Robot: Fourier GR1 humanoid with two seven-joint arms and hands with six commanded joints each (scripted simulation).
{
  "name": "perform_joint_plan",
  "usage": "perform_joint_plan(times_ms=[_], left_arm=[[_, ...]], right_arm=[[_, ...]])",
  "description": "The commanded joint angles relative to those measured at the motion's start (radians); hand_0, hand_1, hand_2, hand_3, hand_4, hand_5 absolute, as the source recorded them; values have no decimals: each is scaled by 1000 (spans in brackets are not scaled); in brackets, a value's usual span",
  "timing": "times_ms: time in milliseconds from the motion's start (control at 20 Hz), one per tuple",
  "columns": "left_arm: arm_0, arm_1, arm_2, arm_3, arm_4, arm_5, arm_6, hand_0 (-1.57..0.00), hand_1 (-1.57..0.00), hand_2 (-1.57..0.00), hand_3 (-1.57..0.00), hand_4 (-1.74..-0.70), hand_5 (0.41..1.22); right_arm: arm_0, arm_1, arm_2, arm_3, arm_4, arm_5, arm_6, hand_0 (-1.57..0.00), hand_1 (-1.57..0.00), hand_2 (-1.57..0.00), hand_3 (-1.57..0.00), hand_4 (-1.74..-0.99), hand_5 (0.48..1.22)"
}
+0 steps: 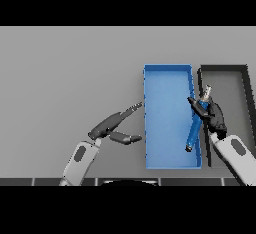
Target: Pick up the blue pipe and place it into the blue bin.
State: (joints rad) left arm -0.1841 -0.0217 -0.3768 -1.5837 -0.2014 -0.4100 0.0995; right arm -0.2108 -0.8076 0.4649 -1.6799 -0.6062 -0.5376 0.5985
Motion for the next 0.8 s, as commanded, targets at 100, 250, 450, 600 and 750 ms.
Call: perform_joint_plan(times_ms=[100,250,450,600,750], left_arm=[[-13,-10,3,2,12,-3,22,1,1,1,1,-884,429],[-2,-2,2,-11,12,-5,10,1,1,1,1,-886,426],[-4,-12,-5,-4,0,5,20,1,1,1,1,-885,428],[9,-6,-5,-5,0,5,-2,1,1,1,1,-887,429],[16,-5,-10,-13,-9,12,-8,1,1,1,1,-887,431]], right_arm=[[-107,-131,167,8,-76,44,1,-245,-223,-224,-131,-1142,1030],[-137,-166,240,28,-116,43,11,-125,-114,-114,-67,-1078,898],[-246,-218,405,51,-177,25,9,-51,-46,-46,-27,-1051,787],[-262,-213,427,63,-180,10,3,-25,-23,-23,-13,-1036,713],[-279,-214,448,66,-191,6,11,-13,-11,-11,-6,-1022,672]])
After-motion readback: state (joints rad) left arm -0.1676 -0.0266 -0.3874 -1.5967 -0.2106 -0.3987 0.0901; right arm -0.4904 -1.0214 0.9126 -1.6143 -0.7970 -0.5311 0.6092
